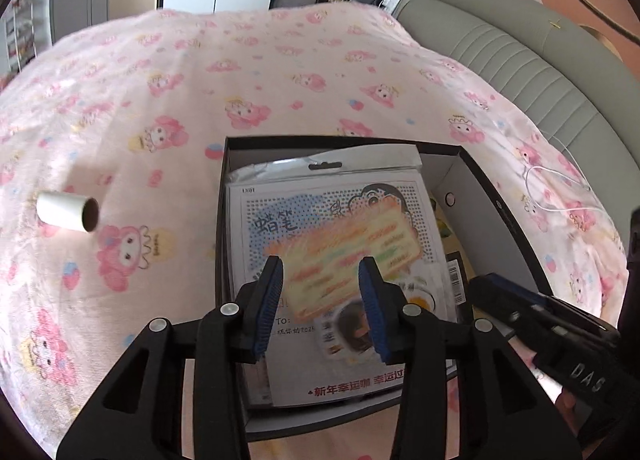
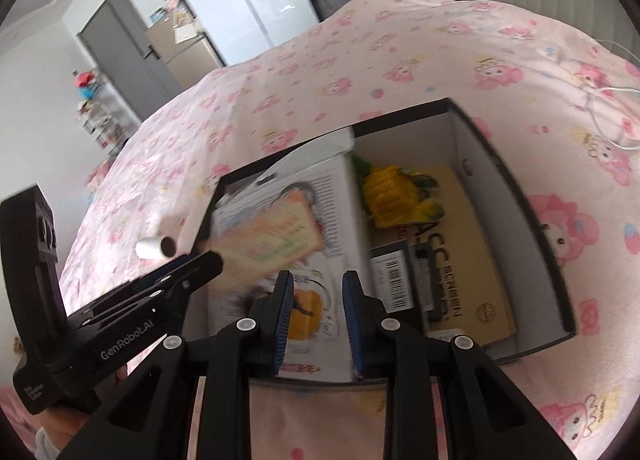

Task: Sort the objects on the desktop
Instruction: 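Lower the sticker card into the box and open the left tool, then withdraw the left tool up and away from the box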

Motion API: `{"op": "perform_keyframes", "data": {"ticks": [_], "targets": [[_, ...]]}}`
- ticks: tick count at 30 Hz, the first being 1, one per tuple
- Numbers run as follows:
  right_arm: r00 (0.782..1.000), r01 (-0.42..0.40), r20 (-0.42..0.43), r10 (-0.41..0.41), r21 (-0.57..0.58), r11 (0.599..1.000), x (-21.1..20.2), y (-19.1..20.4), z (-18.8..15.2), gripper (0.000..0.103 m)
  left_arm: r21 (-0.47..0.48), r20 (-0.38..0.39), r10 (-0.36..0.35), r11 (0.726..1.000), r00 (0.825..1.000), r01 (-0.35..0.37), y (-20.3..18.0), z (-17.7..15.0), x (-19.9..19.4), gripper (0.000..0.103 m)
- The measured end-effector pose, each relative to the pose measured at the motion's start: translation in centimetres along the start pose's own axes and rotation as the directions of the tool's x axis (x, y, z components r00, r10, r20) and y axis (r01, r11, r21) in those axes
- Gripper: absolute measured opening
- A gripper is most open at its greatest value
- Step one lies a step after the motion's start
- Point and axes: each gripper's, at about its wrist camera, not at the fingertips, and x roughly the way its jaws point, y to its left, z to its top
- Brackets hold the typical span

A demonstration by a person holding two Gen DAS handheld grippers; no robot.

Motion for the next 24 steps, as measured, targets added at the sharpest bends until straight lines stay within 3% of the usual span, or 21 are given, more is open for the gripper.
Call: {"op": "perform_keyframes", "data": {"ticks": [5, 6, 10, 20, 24], "targets": [[0.997, 0.015, -0.079, -0.015, -0.007, 1.000, 2.0, 0.7, -1.0, 0.022, 0.056, -0.038, -0.016, 0.998, 0.999, 0.018, -0.8, -0.1, 0.5, 0.037], [0.997, 0.012, -0.081, -0.012, -0.002, 1.000, 2.1, 0.8, -1.1, 0.022, 0.058, -0.062, -0.032, 0.998, 0.998, 0.035, -0.9, -0.3, 0.7, 0.033], [0.998, 0.028, -0.057, -0.028, 0.003, 1.000, 1.6, 0.8, -1.6, 0.022, 0.074, -0.085, -0.030, 0.997, 0.996, 0.036, -0.8, -1.1, -0.2, 0.033], [1.000, 0.009, -0.006, -0.009, -0.004, 1.000, -1.4, 2.9, -2.0, 0.022, -0.036, 0.041, -0.131, 0.991, 0.991, 0.132, 3.3, -3.3, -8.9, 0.033], [1.000, 0.003, -0.017, -0.003, -0.029, 1.000, -1.1, 4.8, -2.5, 0.022, -0.093, 0.051, -0.118, 0.988, 0.992, 0.122, 5.9, -4.4, -10.5, 0.033]]}}
